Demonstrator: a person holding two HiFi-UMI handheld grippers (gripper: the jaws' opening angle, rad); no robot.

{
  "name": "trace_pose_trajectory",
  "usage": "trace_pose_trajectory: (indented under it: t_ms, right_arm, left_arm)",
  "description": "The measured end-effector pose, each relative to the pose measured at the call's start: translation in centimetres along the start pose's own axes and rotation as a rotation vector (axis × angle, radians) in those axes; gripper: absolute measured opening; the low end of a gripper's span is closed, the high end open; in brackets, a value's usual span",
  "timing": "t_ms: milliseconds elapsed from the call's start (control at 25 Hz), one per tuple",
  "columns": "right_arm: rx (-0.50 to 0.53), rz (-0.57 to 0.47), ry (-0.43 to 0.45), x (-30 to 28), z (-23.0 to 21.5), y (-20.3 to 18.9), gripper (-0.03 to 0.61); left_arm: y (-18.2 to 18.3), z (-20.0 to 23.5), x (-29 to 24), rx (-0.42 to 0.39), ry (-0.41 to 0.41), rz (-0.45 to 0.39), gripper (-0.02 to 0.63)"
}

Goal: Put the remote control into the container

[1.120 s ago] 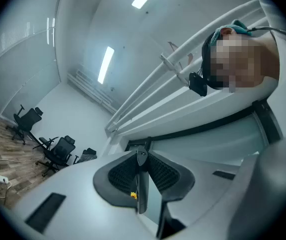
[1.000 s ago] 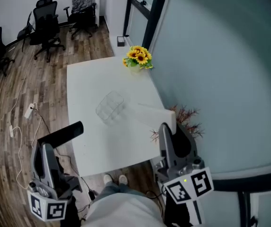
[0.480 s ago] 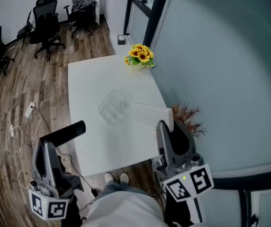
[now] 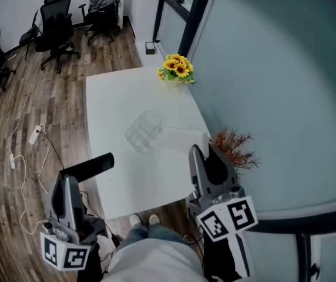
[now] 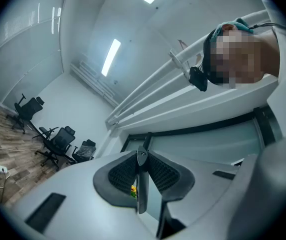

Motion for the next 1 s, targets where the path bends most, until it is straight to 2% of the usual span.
trace_pose_trajectory:
  t_ms: [200, 480, 1000]
  right_arm:
    - [0.009, 0.009, 0.002, -1.3, -0.1, -1.7, 0.091]
    - [0.016, 0.041, 0.046, -4.4, -2.5, -4.2, 0.091]
    - [0.021, 0.13, 0.17, -9.9, -6.9, -8.7, 0.091]
  left_arm:
    - [-0.9, 1.1, 0.1, 0.013, 0.011, 0.019, 0.072]
    - [-2.8, 1.2, -1.6, -0.01, 0.037, 0.029, 0.072]
    - [-6.3, 0.4, -5.7, -0.071, 0.11, -0.023, 0.072]
Point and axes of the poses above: the fingertips, and each gripper's own axes: x backward along the fingers, z to its left, y out of its top, the point moved 5 cm from there along x, backward along the fingers, and after that the axes turned 14 degrees about -z, right-handed, at the moved point
